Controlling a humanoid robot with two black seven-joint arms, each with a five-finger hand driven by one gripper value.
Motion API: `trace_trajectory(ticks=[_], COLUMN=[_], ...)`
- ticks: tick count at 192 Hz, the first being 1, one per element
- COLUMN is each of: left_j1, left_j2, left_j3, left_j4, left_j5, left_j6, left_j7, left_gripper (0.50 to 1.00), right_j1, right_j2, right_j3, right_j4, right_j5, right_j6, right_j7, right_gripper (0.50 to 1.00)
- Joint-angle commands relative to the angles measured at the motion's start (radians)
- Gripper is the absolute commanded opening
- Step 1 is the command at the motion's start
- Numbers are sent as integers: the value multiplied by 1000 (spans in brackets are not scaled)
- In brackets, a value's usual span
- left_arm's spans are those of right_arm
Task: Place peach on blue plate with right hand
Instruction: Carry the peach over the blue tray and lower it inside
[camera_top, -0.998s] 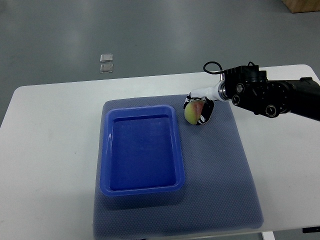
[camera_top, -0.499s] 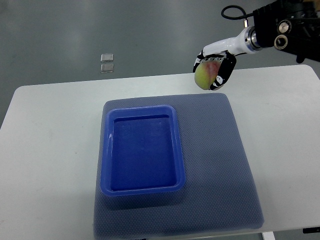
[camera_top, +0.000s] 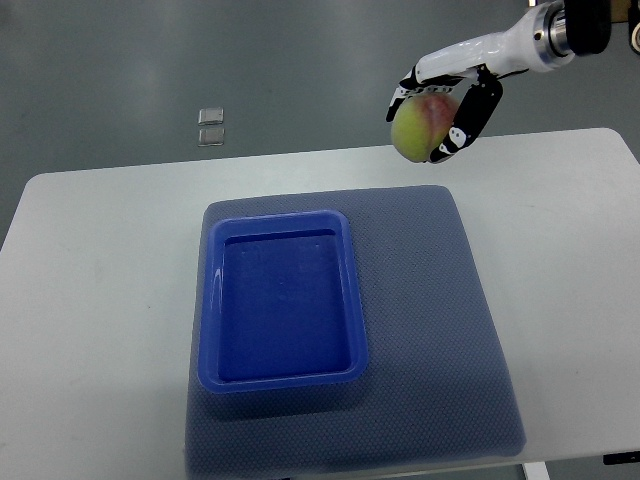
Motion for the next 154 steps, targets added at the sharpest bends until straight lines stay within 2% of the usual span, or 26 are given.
trace_trajectory(ticks=[1,25,35,36,38,76,85,86,103,113,117,154], left_j1=[0,0,0,0,0,0,0,0,-2,-2,-2,-2], left_j2=[0,0,0,0,0,0,0,0,0,0,0,0], left_j3=[0,-1,-1,-1,-1,-1,-1,-1,-1,-1,-1,-1], left_j4=[1,-1,-1,1,1,1,1,1,1,1,1,1], left_j5=[0,0,0,0,0,0,0,0,0,0,0,0], left_j6=[-1,0,0,0,0,0,0,0,0,0,0,0], left_j7=[0,-1,-1,-1,-1,-1,-1,-1,0,0,-1,-1], left_gripper=[1000,1000,1000,1000,1000,1000,1000,1000,1000,1000,1000,1000], right_j1=[15,6,6,-2,-6,-112,-112,-152,-215,-215,-261,-339], right_j2=[126,287,287,368,385,637,637,671,671,671,671,671], right_j3=[-9,-42,-42,-62,-64,-70,-70,-70,-72,-72,-72,-70], right_j4=[-18,-112,-112,-165,-176,-349,-349,-387,-452,-452,-492,-529], right_j5=[62,64,64,69,69,59,59,58,55,55,43,-8], right_j6=[-53,-76,-76,-90,-93,-106,-106,-107,-119,-119,-122,-124], right_j7=[-3,-3,-3,-3,-3,-3,-3,-3,-3,-3,-5,-3], right_gripper=[502,502,502,502,502,507,507,507,509,509,513,533])
